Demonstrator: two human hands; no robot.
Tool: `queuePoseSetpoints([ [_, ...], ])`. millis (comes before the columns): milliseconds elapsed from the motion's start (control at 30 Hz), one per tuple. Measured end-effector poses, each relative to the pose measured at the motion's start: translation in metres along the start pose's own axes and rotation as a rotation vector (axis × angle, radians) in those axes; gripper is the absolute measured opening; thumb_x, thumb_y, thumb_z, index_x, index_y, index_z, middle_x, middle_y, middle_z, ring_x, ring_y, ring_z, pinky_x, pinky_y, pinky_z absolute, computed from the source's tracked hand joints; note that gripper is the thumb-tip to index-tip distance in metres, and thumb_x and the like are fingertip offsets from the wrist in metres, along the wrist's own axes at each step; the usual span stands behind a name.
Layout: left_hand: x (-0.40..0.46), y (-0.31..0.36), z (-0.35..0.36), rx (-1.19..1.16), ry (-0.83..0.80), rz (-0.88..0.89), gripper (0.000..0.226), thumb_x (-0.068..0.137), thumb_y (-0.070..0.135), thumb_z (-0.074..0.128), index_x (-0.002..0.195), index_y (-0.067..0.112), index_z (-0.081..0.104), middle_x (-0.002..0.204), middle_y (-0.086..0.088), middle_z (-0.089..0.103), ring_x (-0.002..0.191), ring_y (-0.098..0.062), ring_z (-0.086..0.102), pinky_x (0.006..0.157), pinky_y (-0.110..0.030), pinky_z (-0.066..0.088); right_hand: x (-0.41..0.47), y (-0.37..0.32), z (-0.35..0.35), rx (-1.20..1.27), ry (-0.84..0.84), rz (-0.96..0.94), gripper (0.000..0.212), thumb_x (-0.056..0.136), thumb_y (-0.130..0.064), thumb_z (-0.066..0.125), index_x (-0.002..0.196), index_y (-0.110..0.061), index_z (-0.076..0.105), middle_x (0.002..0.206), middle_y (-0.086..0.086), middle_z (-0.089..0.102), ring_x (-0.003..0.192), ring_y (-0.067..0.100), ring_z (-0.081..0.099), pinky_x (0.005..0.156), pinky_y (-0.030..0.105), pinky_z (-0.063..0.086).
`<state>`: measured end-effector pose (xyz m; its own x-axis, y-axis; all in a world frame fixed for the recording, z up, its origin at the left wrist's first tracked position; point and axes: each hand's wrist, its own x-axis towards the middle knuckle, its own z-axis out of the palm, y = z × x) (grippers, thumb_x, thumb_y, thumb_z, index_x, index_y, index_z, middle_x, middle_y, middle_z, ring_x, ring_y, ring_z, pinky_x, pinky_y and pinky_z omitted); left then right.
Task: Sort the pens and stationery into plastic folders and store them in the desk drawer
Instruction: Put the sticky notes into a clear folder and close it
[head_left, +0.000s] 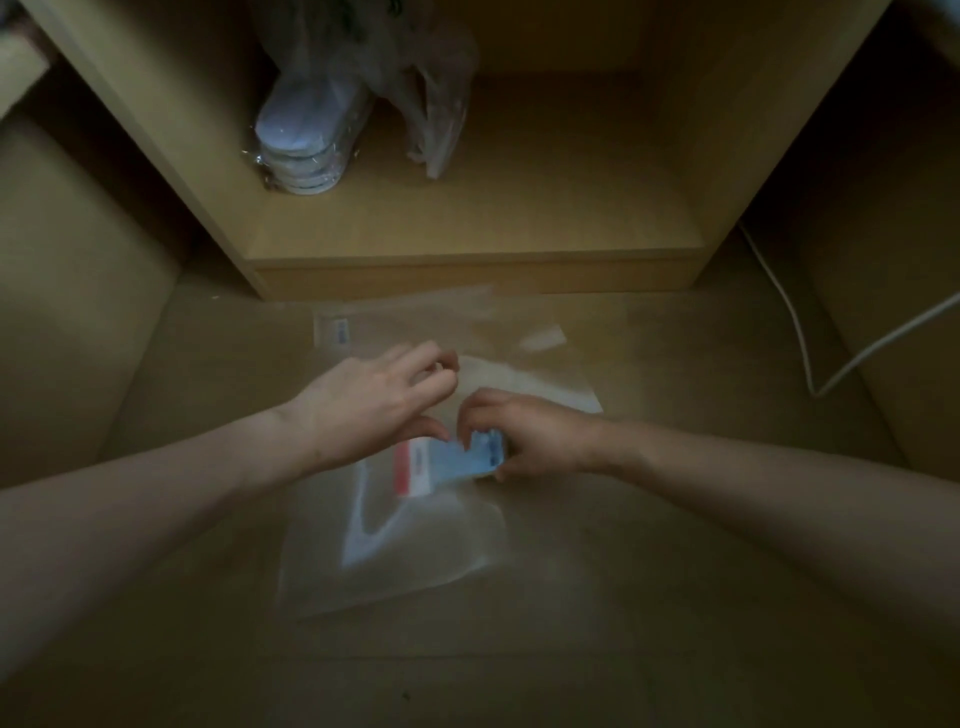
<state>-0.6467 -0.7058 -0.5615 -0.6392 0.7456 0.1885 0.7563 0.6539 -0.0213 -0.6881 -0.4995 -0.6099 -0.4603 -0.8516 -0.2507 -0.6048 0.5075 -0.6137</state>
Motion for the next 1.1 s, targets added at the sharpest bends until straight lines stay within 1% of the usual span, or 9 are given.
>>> queuePoseSetpoints([
  [200,-0.005,0.006,-0.005,0.005,0.000,0.034,0.031,0.087,0.047,0.039,0.092,0.016,0.036,0.106,-0.014,0.059,0.076,-0.025,0.063,0.035,-0.027,0.047,0.007,0.007,0.020,-0.058,-0.048,0.026,0.045,0.075,-0.008,0.073,0.118,-0.010,0.059,0.141,0.013,0.039,0.121,0.029,0.049,0.099,0.035,0.041],
  [333,-0.006,0.007,-0.005,0.016,0.014,0.034,0.032,0.086,0.048,0.039,0.091,0.016,0.036,0.105,-0.013,0.061,0.075,-0.025,0.064,0.034,-0.025,0.042,0.002,0.008,0.019,-0.034,0.119,0.251,0.042,0.086,-0.014,0.061,0.127,-0.009,0.051,0.124,0.014,0.045,0.114,0.028,0.049,0.094,0.028,0.035],
  [433,-0.004,0.007,-0.004,0.006,0.011,0.037,0.032,0.086,0.048,0.040,0.090,0.017,0.035,0.105,-0.013,0.061,0.075,-0.026,0.064,0.033,-0.026,0.044,0.007,0.009,0.023,0.015,0.082,0.363,0.034,0.089,-0.012,0.055,0.122,-0.007,0.055,0.117,0.016,0.049,0.109,0.029,0.051,0.087,0.023,0.035],
  [567,-0.001,0.009,-0.003,-0.002,0.001,0.060,0.031,0.087,0.048,0.038,0.091,0.017,0.035,0.104,-0.014,0.061,0.076,-0.025,0.064,0.036,-0.023,0.041,0.012,0.001,0.024,0.233,-0.015,0.345,0.029,0.086,-0.003,0.056,0.114,-0.004,0.065,0.106,0.012,0.063,0.093,0.018,0.058,0.072,0.017,0.038],
  [700,0.001,0.012,-0.005,0.007,0.000,0.075,0.032,0.088,0.047,0.037,0.091,0.016,0.036,0.103,-0.014,0.061,0.077,-0.025,0.065,0.037,-0.020,0.038,0.002,-0.012,0.022,0.574,-0.132,0.331,0.039,0.084,0.016,0.046,0.117,0.001,0.061,0.105,0.004,0.061,0.099,0.009,0.055,0.075,0.007,0.042],
  [767,0.001,0.013,-0.007,0.027,-0.002,0.080,0.032,0.087,0.047,0.036,0.091,0.015,0.037,0.102,-0.013,0.062,0.076,-0.024,0.065,0.037,-0.018,0.036,0.000,-0.013,0.020,0.603,-0.064,0.345,0.038,0.086,0.013,0.049,0.118,-0.003,0.061,0.105,0.003,0.061,0.099,0.009,0.056,0.072,0.006,0.043],
  [900,0.002,0.013,-0.014,0.052,0.003,0.062,0.033,0.089,0.047,0.035,0.093,0.014,0.038,0.103,-0.013,0.060,0.076,-0.024,0.063,0.033,-0.026,0.045,-0.004,-0.006,0.008,0.486,0.255,0.401,0.038,0.083,0.013,0.052,0.116,-0.003,0.062,0.112,0.016,0.063,0.097,0.016,0.058,0.081,0.014,0.049],
  [967,0.003,0.011,-0.020,0.084,0.017,0.061,0.031,0.090,0.045,0.036,0.093,0.015,0.037,0.102,-0.014,0.059,0.075,-0.024,0.062,0.033,-0.030,0.046,-0.011,-0.003,-0.005,0.352,0.301,0.399,0.038,0.085,0.012,0.048,0.118,-0.003,0.061,0.115,0.014,0.062,0.099,0.015,0.058,0.078,0.008,0.043],
  [1100,0.006,0.009,-0.034,0.116,0.021,0.111,0.024,0.094,0.040,0.034,0.092,0.017,0.039,0.101,-0.016,0.059,0.076,-0.025,0.062,0.039,-0.032,0.049,-0.035,-0.009,-0.038,0.086,0.323,0.414,0.042,0.088,0.003,0.045,0.123,-0.014,0.061,0.121,0.004,0.063,0.110,0.017,0.059,0.082,0.009,0.035],
])
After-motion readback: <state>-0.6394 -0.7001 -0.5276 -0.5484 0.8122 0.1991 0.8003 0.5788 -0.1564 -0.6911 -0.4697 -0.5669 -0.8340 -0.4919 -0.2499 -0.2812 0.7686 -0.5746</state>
